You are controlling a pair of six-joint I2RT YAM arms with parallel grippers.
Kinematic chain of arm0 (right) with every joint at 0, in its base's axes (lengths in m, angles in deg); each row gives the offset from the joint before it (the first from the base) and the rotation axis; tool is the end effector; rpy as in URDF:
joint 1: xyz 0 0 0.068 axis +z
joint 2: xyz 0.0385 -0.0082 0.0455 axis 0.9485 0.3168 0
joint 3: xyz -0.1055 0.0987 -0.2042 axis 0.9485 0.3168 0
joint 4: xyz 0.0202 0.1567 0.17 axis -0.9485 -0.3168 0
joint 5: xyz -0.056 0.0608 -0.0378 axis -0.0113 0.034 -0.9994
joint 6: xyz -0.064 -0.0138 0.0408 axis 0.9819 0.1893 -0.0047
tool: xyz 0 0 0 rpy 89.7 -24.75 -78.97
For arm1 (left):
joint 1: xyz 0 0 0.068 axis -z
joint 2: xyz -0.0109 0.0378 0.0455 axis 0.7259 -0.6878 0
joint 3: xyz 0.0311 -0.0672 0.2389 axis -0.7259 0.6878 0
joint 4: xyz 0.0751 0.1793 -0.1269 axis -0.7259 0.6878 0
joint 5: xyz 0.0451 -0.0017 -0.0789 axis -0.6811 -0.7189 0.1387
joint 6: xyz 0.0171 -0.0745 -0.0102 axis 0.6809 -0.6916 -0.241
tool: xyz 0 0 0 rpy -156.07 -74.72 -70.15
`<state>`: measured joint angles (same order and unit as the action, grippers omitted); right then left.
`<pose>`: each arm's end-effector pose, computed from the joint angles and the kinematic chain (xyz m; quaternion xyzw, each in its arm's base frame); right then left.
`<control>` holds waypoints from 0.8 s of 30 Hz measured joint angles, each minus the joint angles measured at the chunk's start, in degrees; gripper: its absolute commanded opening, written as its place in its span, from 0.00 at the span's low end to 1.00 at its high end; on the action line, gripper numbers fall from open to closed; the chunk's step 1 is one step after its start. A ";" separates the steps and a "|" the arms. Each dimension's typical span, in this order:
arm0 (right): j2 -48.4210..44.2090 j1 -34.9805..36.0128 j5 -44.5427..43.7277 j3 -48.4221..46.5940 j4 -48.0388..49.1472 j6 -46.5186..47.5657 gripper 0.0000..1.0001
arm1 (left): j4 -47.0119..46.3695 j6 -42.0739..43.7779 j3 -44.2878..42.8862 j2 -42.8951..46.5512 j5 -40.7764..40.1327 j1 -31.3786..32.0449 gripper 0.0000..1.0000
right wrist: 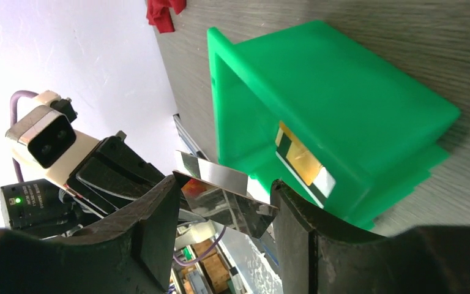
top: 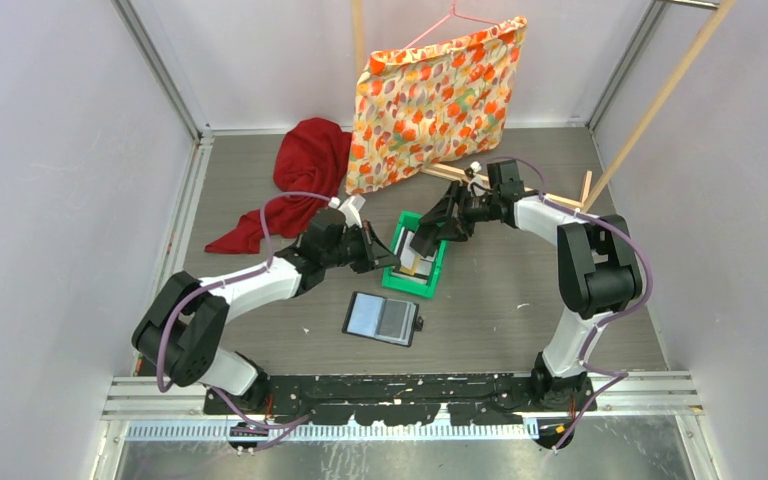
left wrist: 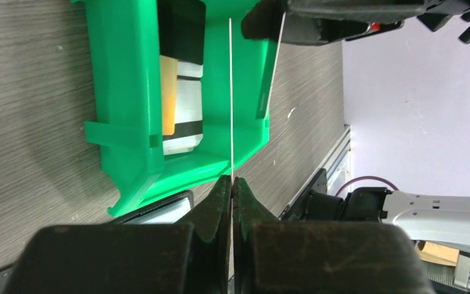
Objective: Put the credit cards into the card holder
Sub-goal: Place the credit card in the storage box.
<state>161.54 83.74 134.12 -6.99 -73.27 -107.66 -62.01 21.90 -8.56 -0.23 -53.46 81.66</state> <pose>0.3323 0.1247 0.1673 0.0910 0.8537 0.5069 0.0775 0.2400 -0.1994 0.1908 -0.0350 0.8445 -0.4741 0.2468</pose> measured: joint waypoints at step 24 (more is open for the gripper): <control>-0.24 4.20 -5.90 -11.89 -21.55 26.71 1.00 | 17.49 10.91 0.42 18.43 0.46 -2.99 0.00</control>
<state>161.30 87.94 128.22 -18.88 -94.82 -80.95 -44.52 32.80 -8.14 18.20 -53.00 78.67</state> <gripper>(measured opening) 0.993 0.011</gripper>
